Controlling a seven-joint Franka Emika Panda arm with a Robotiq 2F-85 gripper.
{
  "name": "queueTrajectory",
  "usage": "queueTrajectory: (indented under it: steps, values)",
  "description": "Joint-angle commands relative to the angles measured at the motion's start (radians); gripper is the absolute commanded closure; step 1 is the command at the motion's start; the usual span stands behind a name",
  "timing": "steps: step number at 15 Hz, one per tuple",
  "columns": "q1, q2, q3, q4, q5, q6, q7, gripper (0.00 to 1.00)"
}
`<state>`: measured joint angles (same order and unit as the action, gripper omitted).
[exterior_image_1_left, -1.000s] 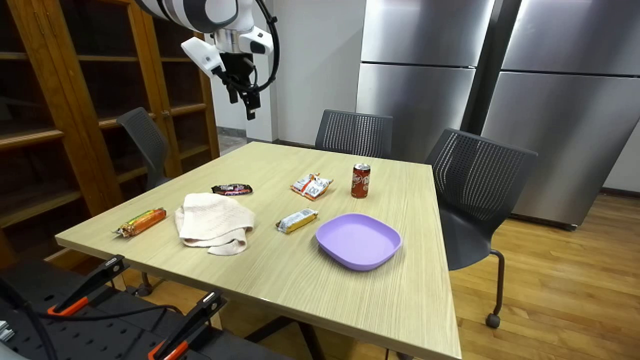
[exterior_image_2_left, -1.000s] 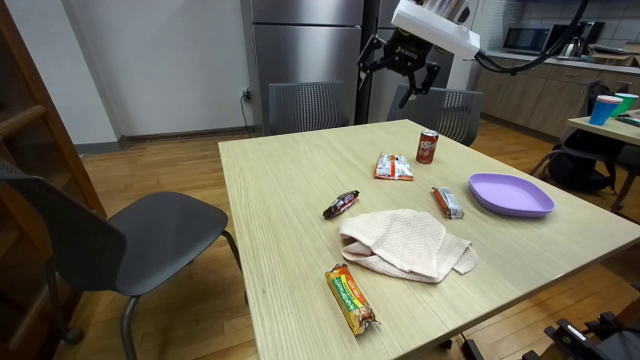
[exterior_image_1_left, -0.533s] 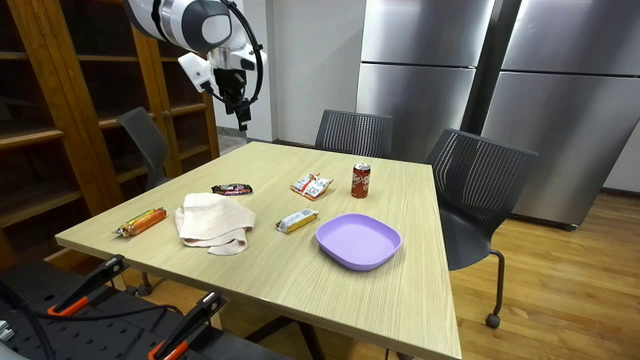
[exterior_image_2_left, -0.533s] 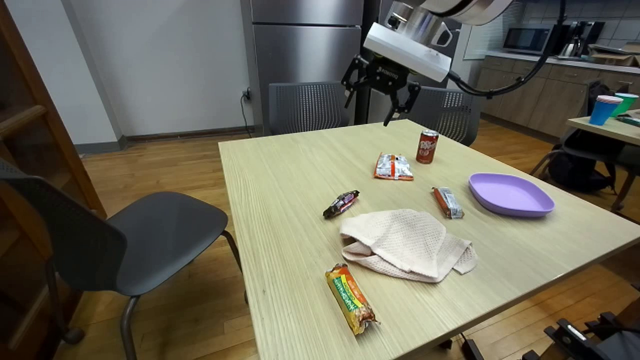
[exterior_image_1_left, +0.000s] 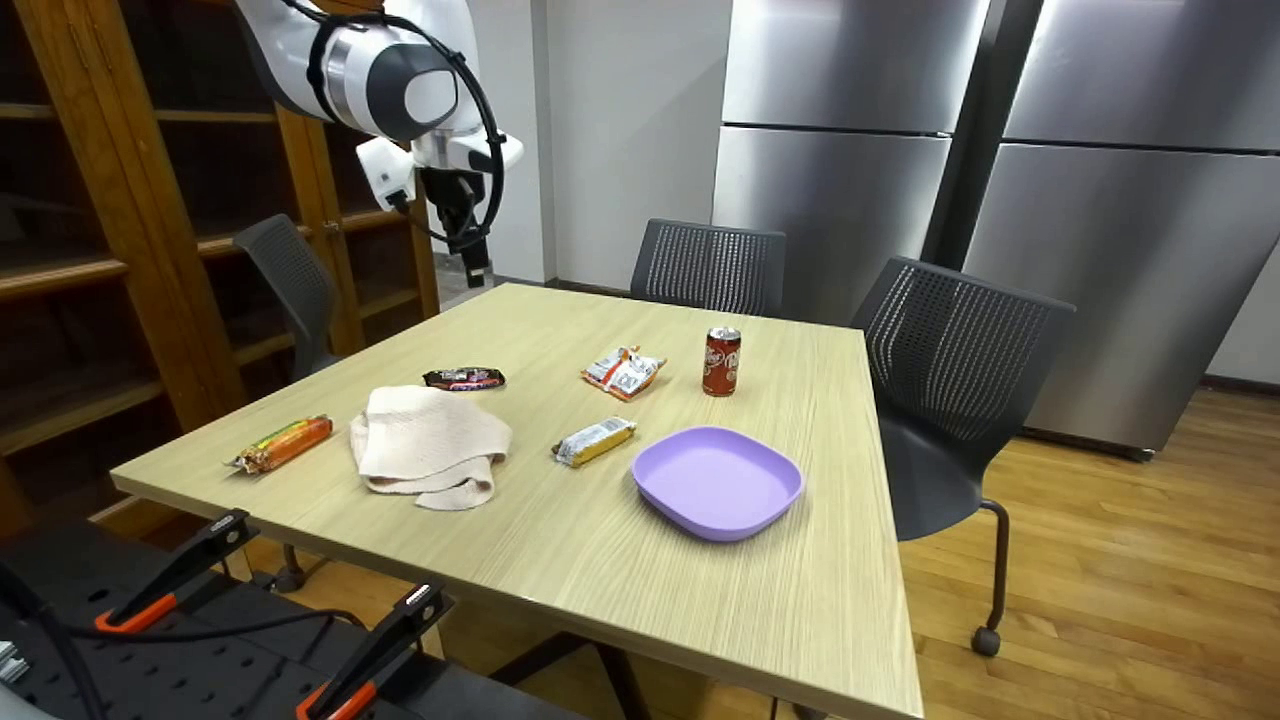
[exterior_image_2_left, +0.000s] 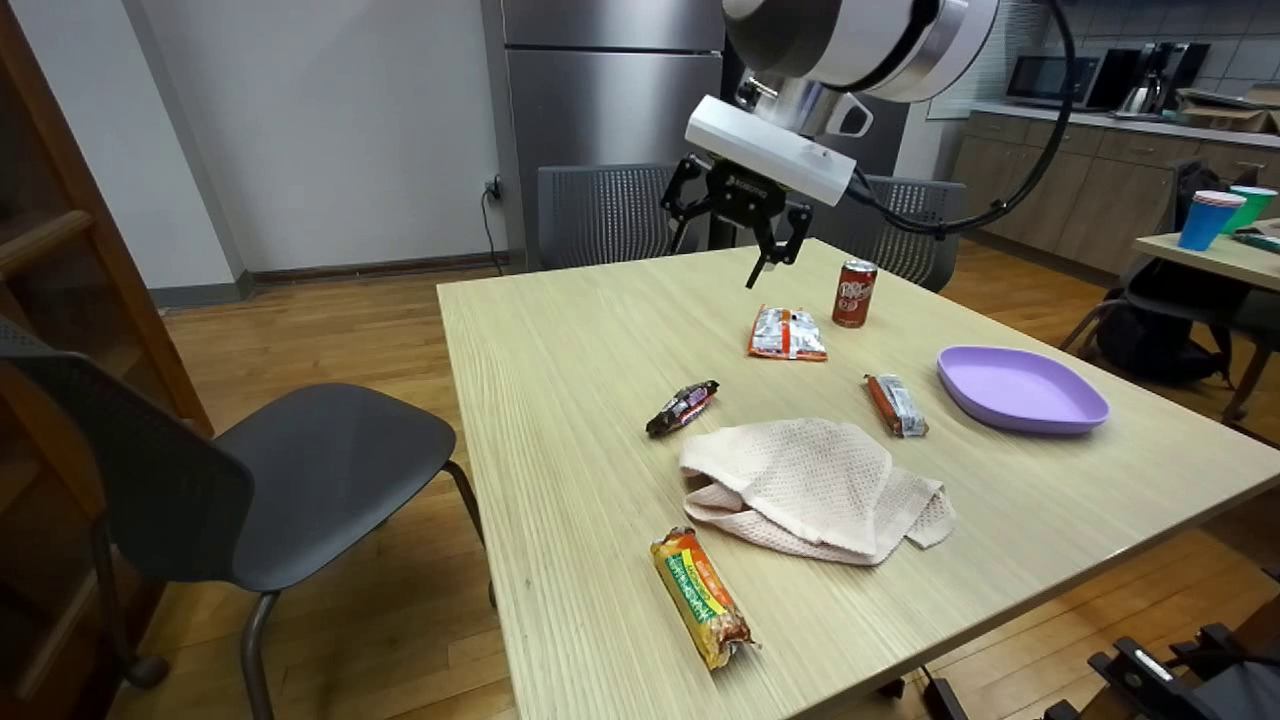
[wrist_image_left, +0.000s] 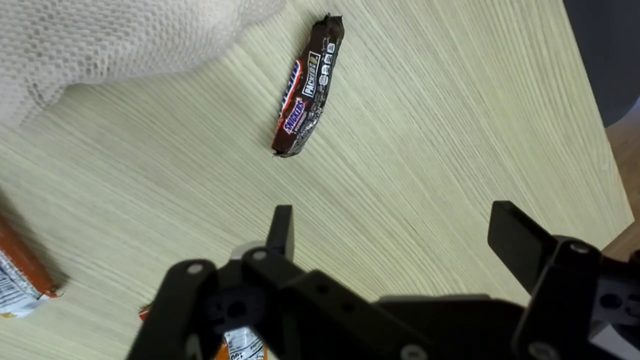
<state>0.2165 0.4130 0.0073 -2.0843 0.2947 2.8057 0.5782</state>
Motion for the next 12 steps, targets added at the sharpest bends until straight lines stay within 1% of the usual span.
queueTrajectory:
  steps: [1, 6, 12]
  values:
    - [0.031, 0.060, -0.023, 0.066, -0.028, -0.014, 0.075, 0.00]
    - [0.048, 0.133, -0.031, 0.125, -0.026, -0.029, 0.108, 0.00]
    - [0.071, 0.224, -0.060, 0.204, -0.035, -0.050, 0.158, 0.00]
